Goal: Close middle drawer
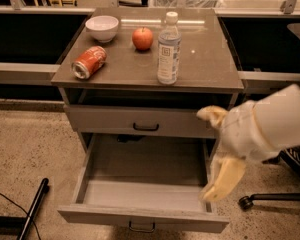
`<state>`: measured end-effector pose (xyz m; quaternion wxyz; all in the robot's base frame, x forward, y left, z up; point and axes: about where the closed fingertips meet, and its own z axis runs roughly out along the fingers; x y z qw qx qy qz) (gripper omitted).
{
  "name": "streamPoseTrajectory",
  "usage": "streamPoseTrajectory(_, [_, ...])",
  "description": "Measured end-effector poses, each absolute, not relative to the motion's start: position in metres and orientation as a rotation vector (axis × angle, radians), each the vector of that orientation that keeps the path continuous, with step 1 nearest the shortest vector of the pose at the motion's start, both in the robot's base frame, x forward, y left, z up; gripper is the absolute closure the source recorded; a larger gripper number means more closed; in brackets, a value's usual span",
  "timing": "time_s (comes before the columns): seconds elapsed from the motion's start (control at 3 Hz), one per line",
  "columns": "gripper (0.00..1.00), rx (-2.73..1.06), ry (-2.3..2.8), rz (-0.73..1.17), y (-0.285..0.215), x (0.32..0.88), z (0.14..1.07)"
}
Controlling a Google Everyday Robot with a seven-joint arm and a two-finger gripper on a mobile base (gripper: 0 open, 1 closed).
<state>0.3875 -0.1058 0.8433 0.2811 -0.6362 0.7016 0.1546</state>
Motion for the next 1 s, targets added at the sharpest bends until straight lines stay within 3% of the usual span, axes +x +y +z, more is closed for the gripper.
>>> streamPoseTrajectory(1.0, [0.00,-1.759,1.876,0.479,-0.084,0.357,0.775])
